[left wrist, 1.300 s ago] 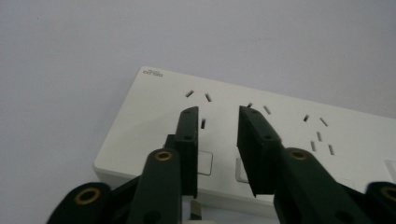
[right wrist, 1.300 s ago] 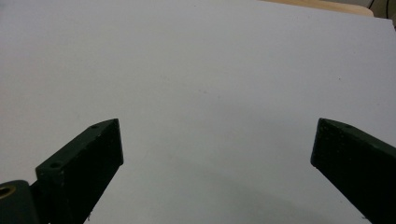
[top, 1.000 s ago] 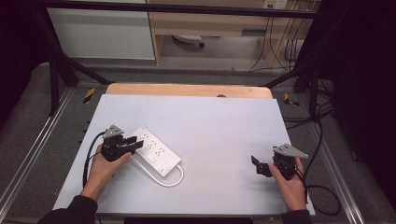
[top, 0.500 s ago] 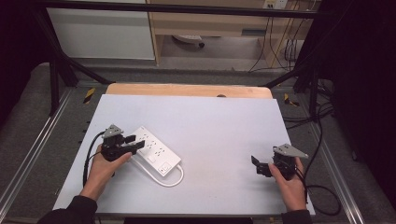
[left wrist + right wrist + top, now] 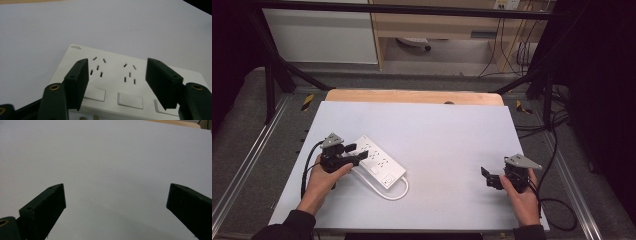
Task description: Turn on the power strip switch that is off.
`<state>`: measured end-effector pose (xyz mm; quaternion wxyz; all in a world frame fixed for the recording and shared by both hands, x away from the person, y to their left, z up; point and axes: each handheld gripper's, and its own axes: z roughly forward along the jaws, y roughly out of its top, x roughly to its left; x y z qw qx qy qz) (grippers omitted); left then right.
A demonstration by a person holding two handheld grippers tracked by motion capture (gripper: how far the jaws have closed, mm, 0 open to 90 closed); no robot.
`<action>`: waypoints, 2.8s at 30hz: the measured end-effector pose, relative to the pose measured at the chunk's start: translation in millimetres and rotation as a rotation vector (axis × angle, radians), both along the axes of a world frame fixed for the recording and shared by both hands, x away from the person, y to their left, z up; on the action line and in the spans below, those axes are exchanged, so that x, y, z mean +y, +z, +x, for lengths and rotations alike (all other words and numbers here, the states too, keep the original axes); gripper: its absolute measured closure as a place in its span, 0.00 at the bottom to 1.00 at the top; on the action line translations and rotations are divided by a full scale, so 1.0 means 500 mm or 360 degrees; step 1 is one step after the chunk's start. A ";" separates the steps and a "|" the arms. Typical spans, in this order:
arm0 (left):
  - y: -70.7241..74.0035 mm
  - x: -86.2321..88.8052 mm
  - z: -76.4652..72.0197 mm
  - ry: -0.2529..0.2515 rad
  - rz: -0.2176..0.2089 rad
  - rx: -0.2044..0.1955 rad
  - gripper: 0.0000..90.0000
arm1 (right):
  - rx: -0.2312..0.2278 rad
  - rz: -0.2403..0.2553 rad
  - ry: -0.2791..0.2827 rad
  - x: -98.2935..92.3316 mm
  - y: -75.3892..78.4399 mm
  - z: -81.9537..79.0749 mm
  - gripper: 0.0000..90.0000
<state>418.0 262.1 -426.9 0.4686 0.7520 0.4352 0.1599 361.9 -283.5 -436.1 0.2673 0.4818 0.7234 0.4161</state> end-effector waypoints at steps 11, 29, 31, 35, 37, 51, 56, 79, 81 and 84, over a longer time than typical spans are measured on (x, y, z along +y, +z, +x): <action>0.014 -0.003 -0.005 0.0085 -0.0020 -0.0018 0.09 | 0.0001 0.0000 0.0000 0.000 0.000 0.000 0.03; 0.067 -0.003 -0.036 0.0059 -0.0085 -0.0079 0.08 | 0.0005 0.0011 -0.0005 -0.002 -0.001 0.002 0.03; 0.076 -0.003 -0.040 0.0055 -0.0086 -0.0088 0.08 | 0.0007 0.0021 -0.0010 -0.003 0.000 0.001 0.03; 0.099 0.000 -0.051 0.0054 -0.0103 -0.0097 0.09 | -0.0004 0.0024 -0.0029 -0.004 0.000 0.002 0.03; 0.110 0.003 -0.059 0.0045 -0.0106 -0.0115 0.09 | -0.0013 0.0026 -0.0030 -0.007 0.000 0.003 0.03; 0.137 0.015 -0.110 0.0046 -0.0059 -0.0184 0.09 | -0.0016 0.0058 -0.0024 -0.009 0.002 0.002 0.02; 0.140 0.032 -0.132 0.0058 -0.0068 -0.0221 0.09 | -0.0013 0.0055 -0.0020 -0.009 0.002 0.003 0.02; 0.069 0.151 -0.183 0.0245 -0.0131 -0.0177 0.10 | -0.0004 0.0040 -0.0012 -0.007 0.000 0.003 0.02; 0.048 0.157 -0.187 0.0250 -0.0120 -0.0155 0.10 | -0.0002 0.0042 -0.0013 -0.006 -0.001 0.003 0.02; 0.016 0.160 -0.194 0.0260 -0.0102 -0.0114 0.11 | 0.0023 0.0027 -0.0018 -0.005 -0.006 0.006 0.02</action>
